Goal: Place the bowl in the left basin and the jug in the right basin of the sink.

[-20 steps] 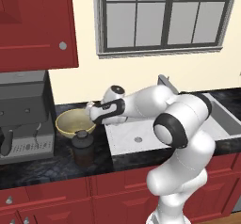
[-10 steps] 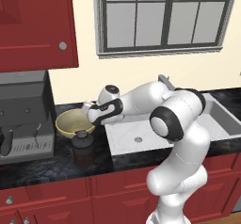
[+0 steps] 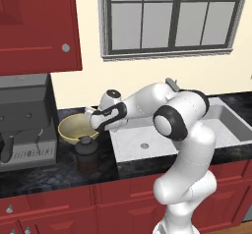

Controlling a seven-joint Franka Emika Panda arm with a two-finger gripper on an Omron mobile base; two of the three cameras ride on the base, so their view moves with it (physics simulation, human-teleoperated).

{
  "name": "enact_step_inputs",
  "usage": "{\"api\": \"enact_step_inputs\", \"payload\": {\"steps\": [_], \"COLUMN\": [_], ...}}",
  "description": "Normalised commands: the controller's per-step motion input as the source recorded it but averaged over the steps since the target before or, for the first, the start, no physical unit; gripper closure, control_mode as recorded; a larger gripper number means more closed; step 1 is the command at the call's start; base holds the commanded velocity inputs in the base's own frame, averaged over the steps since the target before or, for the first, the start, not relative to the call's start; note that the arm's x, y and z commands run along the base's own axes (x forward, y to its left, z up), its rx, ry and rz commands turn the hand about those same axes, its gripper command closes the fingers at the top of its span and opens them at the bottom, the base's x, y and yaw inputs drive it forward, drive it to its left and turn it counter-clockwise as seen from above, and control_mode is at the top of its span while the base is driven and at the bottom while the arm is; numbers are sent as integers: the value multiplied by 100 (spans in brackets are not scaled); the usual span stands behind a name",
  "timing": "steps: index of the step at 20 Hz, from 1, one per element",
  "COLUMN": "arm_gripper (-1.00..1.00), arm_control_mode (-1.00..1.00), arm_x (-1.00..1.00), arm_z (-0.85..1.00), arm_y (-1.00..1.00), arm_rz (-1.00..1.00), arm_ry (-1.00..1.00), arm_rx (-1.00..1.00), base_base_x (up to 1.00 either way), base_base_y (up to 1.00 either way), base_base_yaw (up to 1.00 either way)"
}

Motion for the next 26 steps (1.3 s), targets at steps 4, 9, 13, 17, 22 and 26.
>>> {"api": "enact_step_inputs", "payload": {"steps": [4,9,13,17,22,26], "arm_gripper": [100,100,100,100,100,100], "arm_control_mode": [-100,-100,-100,-100,-100,-100], "arm_x": [-1,-4,-15,-29,-27,-22], "arm_z": [0,4,29,39,23,4], "arm_y": [0,-25,-59,-70,-85,-87], "arm_rz": [0,-7,-13,-16,-10,-5], "arm_ry": [0,5,7,0,6,6], "arm_rx": [0,0,0,4,9,9], "base_base_x": [0,0,0,0,0,0], "base_base_y": [0,0,0,0,0,0], "base_base_yaw": [0,0,0,0,0,0]}}
